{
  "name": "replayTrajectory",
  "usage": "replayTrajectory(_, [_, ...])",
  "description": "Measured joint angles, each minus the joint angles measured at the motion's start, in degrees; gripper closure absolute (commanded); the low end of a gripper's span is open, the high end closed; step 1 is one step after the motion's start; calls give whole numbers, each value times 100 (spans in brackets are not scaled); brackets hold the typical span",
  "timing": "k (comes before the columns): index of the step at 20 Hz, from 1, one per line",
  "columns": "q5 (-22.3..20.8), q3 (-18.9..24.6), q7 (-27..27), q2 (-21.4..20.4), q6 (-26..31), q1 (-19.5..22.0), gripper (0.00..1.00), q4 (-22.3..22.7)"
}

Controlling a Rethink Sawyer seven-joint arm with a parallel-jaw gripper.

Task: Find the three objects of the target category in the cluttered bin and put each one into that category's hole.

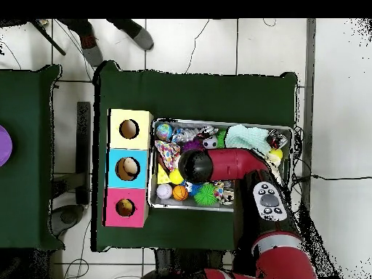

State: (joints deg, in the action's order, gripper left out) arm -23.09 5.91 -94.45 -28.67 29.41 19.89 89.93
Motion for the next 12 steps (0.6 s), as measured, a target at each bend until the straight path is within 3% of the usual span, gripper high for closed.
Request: replayTrajectory(12, [1, -123, 0, 134, -19, 0, 0, -37])
